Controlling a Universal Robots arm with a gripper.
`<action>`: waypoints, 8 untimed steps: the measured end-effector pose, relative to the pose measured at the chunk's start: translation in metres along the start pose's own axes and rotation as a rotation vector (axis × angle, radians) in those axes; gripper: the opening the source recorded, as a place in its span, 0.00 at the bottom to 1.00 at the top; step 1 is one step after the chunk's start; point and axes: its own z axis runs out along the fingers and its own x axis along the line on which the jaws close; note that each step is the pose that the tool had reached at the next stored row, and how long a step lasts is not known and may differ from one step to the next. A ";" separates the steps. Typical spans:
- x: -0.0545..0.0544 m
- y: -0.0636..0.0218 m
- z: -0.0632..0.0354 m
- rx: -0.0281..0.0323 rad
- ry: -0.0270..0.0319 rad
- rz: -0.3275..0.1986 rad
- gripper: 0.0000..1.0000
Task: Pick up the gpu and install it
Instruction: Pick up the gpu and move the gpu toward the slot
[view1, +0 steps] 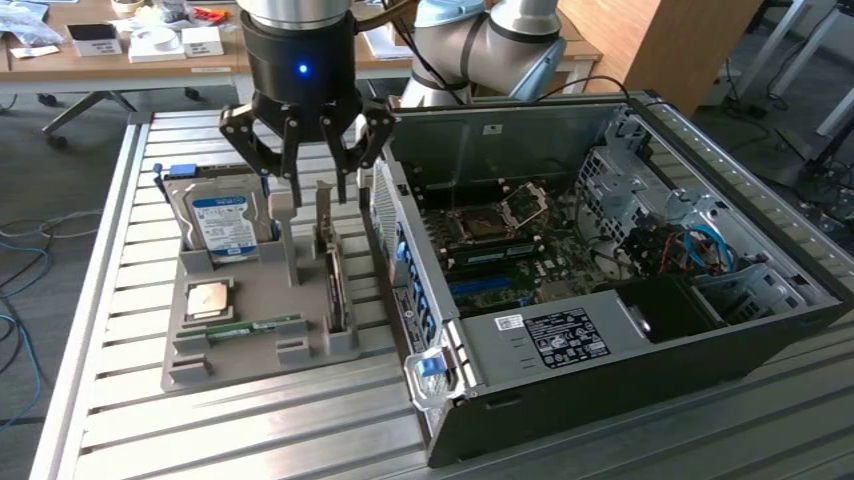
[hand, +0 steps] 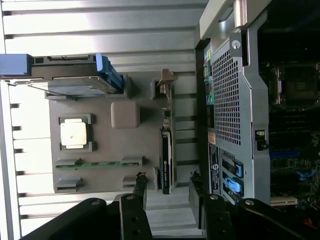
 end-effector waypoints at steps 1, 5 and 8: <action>0.000 0.0000 0.0002 0.0000 0.0001 0.000 0.47; 0.000 -0.0001 0.0025 -0.0002 -0.0001 0.000 0.47; 0.000 -0.0002 0.0047 -0.0001 0.0000 0.000 0.47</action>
